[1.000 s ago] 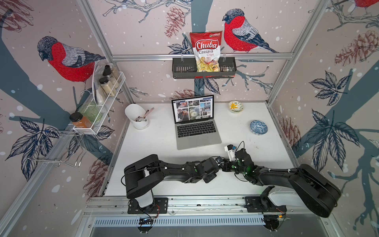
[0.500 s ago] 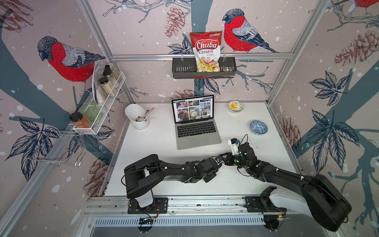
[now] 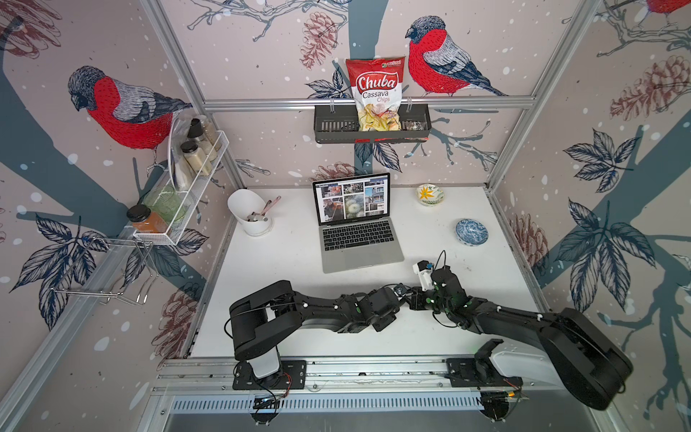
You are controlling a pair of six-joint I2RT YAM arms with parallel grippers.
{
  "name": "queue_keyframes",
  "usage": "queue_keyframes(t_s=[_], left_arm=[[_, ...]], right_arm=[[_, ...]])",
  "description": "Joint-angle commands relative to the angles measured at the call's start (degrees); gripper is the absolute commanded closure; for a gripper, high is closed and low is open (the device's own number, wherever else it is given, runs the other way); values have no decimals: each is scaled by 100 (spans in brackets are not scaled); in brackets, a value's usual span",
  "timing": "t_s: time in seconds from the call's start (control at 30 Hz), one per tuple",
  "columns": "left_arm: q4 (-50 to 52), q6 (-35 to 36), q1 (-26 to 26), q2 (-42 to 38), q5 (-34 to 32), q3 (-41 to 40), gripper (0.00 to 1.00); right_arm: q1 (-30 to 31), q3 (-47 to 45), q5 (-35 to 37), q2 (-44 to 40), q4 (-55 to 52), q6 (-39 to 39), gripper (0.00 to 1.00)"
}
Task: Remove the wireless mouse receiver from the laptop
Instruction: Insert the USB plug into the mouse.
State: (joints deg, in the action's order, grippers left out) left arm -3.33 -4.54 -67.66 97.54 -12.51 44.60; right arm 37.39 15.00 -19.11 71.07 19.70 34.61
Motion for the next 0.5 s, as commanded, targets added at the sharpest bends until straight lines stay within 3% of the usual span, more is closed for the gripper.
queue_keyframes(t_s=[0.0,0.47], left_arm=[[650,144,14,119,4,-14,36],[685,153,9,152,29,14,36]], right_arm=[[44,80,-84,183,152,20,100],[-8,-22,63,-8,-85,-77,100]])
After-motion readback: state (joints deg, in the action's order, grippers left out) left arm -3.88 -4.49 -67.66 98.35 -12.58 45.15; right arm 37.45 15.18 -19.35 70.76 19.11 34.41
